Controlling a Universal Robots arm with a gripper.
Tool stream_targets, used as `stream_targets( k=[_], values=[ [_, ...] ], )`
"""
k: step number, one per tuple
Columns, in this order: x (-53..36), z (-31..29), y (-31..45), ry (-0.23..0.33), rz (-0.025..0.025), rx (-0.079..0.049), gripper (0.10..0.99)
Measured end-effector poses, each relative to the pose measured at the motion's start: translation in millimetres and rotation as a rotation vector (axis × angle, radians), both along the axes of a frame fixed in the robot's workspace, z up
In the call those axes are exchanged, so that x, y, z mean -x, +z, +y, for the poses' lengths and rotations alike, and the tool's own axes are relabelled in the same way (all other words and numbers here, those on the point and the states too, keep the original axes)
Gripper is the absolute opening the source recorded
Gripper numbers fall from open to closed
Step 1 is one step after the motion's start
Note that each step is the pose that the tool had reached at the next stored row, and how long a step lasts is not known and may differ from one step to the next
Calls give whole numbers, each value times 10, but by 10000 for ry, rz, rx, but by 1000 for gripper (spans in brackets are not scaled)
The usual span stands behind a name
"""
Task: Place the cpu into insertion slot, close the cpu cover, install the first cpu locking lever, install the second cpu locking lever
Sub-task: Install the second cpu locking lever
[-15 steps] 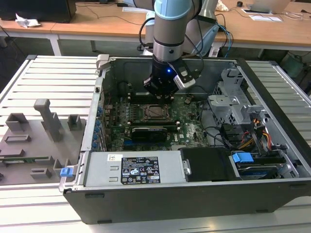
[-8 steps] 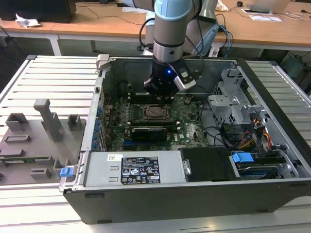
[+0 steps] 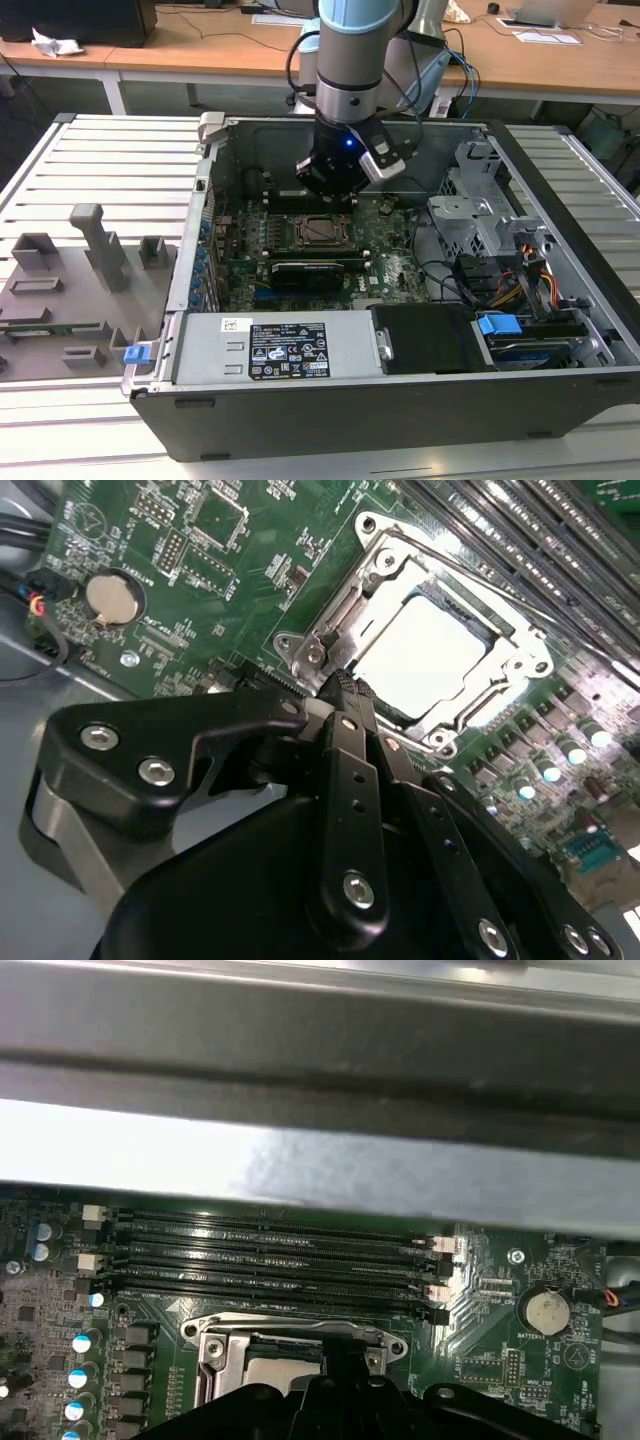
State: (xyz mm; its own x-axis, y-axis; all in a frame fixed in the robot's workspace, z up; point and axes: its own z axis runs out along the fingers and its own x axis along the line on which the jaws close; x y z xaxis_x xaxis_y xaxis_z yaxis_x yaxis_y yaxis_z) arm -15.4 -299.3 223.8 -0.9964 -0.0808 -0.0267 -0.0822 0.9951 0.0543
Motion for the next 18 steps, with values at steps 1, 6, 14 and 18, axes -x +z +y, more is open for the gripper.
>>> stream_targets(
  k=[1, 6, 14, 18],
  values=[
    [0, 0, 40, -1, 0, 0, 106],
    [0, -2, 239, -50, 0, -1, 106],
    [0, -161, 239, -89, 0, -1, 106],
    [0, -211, 239, -90, 0, 0, 106]
  ],
)
